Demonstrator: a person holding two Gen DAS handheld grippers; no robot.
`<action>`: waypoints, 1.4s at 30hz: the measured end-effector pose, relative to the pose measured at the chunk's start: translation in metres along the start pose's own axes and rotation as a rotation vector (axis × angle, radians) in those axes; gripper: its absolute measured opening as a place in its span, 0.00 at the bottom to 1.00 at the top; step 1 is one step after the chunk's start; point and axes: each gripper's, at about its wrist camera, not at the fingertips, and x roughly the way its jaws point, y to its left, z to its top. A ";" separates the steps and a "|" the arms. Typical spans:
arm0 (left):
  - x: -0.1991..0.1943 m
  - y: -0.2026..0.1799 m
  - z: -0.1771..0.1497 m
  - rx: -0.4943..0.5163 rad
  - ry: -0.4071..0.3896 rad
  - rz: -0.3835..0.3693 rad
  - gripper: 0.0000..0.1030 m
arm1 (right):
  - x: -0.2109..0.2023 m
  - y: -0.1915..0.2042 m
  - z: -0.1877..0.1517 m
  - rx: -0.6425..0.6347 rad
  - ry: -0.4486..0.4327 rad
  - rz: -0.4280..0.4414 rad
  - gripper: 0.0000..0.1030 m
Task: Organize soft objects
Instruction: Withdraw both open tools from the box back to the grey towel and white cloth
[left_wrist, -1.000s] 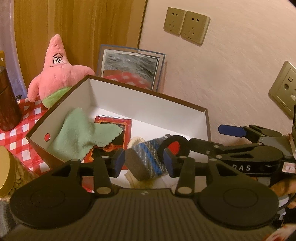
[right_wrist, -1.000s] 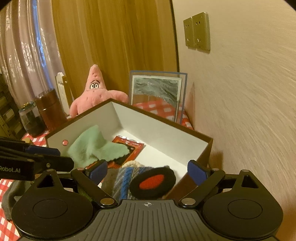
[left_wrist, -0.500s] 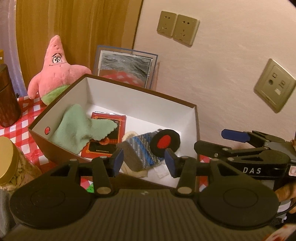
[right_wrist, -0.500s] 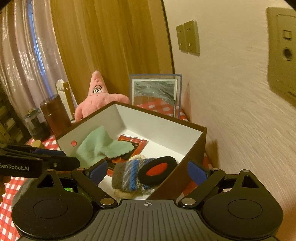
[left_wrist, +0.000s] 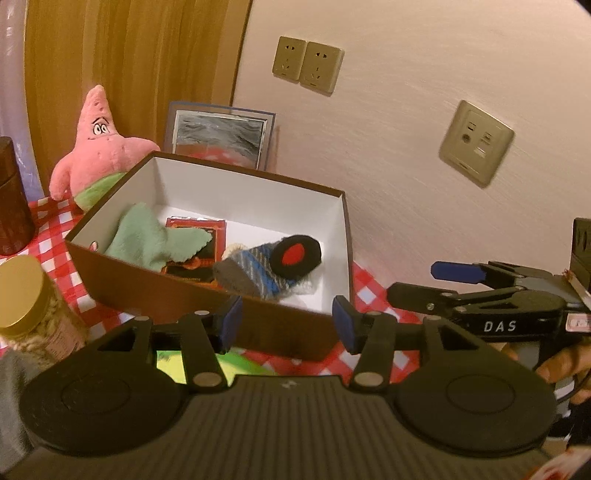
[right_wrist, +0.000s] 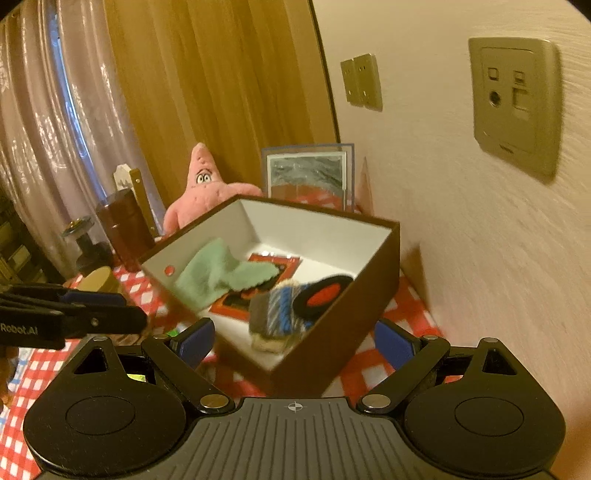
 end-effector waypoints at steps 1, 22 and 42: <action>-0.005 0.001 -0.004 0.005 -0.001 -0.002 0.49 | -0.004 0.002 -0.003 0.006 0.003 0.001 0.90; -0.078 0.075 -0.087 -0.034 0.080 0.051 0.49 | -0.012 0.097 -0.069 0.043 0.145 0.042 0.87; -0.115 0.162 -0.151 -0.132 0.162 0.173 0.49 | 0.059 0.214 -0.117 -0.093 0.294 0.119 0.74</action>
